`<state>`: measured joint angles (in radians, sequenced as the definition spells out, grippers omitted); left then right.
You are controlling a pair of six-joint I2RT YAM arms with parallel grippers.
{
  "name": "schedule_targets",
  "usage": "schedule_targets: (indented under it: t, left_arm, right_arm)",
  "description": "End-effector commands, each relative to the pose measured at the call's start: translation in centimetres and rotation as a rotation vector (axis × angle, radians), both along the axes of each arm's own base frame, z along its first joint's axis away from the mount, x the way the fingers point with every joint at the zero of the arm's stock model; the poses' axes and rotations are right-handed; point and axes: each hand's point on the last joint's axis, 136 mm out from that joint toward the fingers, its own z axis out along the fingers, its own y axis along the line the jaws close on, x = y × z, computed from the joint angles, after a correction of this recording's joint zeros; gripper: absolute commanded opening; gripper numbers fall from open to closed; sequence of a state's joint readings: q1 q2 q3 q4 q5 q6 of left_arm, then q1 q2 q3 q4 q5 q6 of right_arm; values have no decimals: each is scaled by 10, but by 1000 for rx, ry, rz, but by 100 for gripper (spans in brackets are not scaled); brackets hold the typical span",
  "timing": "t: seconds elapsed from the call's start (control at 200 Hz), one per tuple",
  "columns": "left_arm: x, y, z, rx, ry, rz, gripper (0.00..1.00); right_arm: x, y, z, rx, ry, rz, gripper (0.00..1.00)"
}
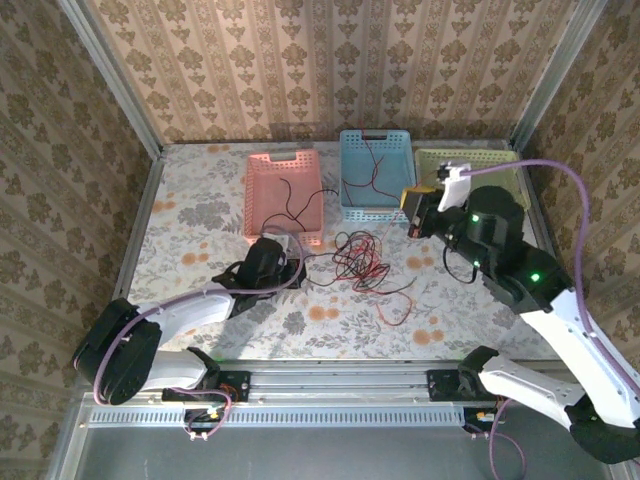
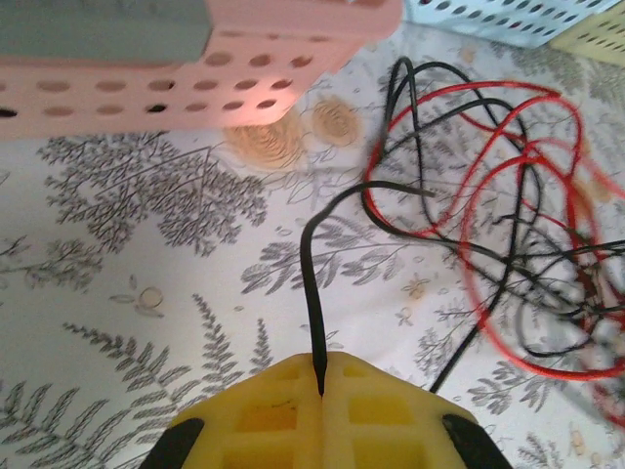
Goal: Untangle the cables
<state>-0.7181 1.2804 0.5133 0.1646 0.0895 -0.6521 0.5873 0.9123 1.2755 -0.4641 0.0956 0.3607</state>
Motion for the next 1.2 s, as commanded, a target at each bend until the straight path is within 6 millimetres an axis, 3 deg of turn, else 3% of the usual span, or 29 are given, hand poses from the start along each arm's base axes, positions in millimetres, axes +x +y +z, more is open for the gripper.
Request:
schedule_targets:
  t: [0.0, 0.28, 0.42, 0.445, 0.505, 0.545, 0.6, 0.735, 0.895, 1.0, 1.195]
  left_arm:
    - [3, 3, 2, -15, -12, 29, 0]
    - [-2, -3, 31, -42, -69, 0, 0]
    - [-4, 0, 44, -41, -105, -5, 0]
    - [-4, 0, 47, -42, -113, -12, 11]
    - [-4, 0, 56, -28, -126, -26, 57]
    - [-6, -3, 67, -27, -145, -55, 74]
    - [-9, -7, 89, -28, -200, -100, 83]
    - [-17, -15, 156, -58, -373, -184, 91]
    - [-20, -59, 209, -141, -476, -347, 92]
    - [-17, -102, 221, -133, -529, -460, 93]
    - [1, -157, 237, -199, -591, -539, 93]
  right_arm:
    - [-3, -6, 36, -6, -76, -11, 0]
    - [-5, 10, 96, 92, -164, 61, 0]
    - [-4, 6, 132, 101, -236, 43, 0]
    - [-5, 6, 141, 108, -254, 47, 0]
    - [-8, 5, 162, 126, -288, 51, 0]
    - [-8, 6, 173, 133, -305, 55, 0]
    - [-8, 7, 186, 135, -328, 57, 0]
    - [-6, 10, 207, 141, -359, 64, 0]
    - [-1, 26, 203, 157, -330, 120, 0]
    - [1, 30, 204, 171, -322, 131, 0]
    - [-3, 36, 202, 185, -293, 167, 0]
